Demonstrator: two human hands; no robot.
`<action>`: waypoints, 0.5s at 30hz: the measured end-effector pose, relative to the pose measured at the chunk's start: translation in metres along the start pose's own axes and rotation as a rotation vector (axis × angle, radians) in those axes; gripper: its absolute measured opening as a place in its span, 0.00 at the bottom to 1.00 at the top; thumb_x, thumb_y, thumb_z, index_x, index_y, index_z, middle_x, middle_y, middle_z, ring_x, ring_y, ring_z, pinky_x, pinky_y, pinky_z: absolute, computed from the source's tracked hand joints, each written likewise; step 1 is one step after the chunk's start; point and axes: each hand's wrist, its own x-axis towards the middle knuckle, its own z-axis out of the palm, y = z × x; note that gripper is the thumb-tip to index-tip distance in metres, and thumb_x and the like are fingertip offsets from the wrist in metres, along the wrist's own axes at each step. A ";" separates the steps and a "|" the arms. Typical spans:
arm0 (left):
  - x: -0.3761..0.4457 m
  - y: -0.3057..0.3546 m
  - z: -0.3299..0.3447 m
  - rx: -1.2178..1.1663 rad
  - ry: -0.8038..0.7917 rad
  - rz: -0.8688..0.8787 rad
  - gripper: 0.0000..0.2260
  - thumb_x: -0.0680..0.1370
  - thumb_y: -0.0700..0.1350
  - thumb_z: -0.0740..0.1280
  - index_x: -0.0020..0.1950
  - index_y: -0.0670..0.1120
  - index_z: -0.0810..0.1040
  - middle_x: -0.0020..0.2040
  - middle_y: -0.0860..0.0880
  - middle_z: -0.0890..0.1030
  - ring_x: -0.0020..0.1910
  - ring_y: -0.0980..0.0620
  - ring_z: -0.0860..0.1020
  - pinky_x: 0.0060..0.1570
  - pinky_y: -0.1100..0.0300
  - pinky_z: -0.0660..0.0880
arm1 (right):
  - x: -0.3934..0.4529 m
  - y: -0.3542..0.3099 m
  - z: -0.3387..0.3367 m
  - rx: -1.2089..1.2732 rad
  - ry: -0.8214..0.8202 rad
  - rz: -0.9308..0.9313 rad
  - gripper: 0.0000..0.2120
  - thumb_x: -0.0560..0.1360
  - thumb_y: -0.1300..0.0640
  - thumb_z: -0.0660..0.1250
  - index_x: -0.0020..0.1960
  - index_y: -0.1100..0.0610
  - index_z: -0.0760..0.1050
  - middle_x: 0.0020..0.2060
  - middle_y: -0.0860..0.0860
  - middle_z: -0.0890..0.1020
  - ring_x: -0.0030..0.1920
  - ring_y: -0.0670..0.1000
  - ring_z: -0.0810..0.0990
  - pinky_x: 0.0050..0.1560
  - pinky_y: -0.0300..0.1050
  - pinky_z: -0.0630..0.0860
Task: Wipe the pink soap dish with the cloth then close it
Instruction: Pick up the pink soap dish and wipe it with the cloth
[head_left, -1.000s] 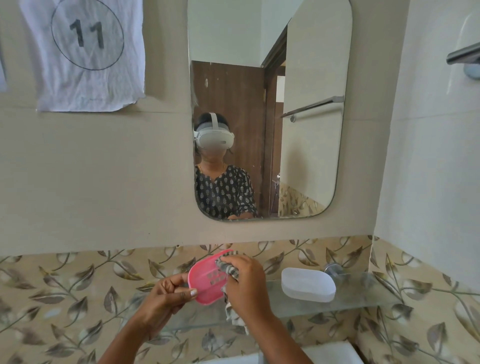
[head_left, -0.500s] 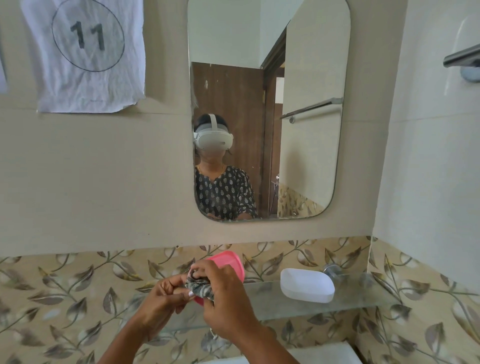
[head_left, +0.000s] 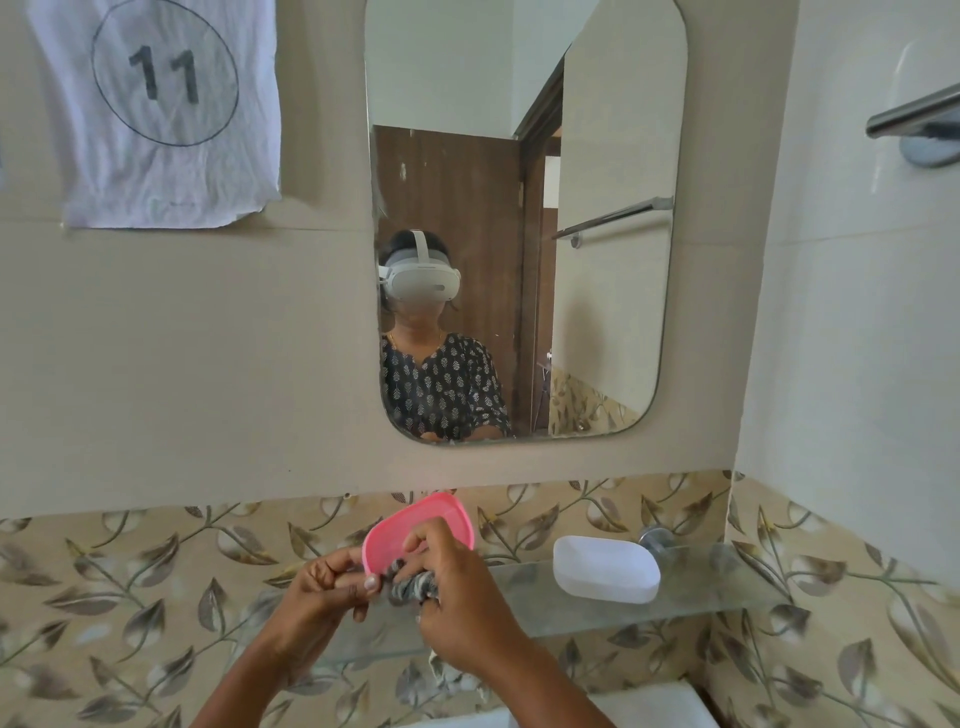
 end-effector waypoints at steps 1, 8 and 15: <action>0.000 0.001 0.000 0.008 0.005 -0.009 0.25 0.53 0.40 0.83 0.45 0.32 0.81 0.30 0.42 0.79 0.24 0.54 0.73 0.22 0.65 0.71 | -0.002 0.001 0.000 -0.028 -0.024 0.001 0.28 0.66 0.72 0.59 0.55 0.44 0.62 0.52 0.52 0.77 0.49 0.51 0.77 0.43 0.56 0.78; -0.005 0.007 0.012 0.019 0.059 0.004 0.08 0.66 0.27 0.65 0.39 0.34 0.82 0.27 0.43 0.78 0.21 0.56 0.71 0.20 0.67 0.67 | -0.007 0.001 -0.008 -0.240 -0.002 -0.045 0.23 0.69 0.73 0.58 0.56 0.49 0.63 0.47 0.55 0.72 0.42 0.52 0.72 0.36 0.49 0.71; -0.003 0.003 0.010 0.049 0.115 0.000 0.11 0.67 0.30 0.65 0.48 0.27 0.76 0.24 0.48 0.75 0.20 0.58 0.66 0.20 0.69 0.64 | -0.002 0.024 -0.030 -0.270 0.092 0.048 0.23 0.70 0.73 0.59 0.57 0.50 0.65 0.50 0.53 0.73 0.45 0.48 0.74 0.31 0.33 0.67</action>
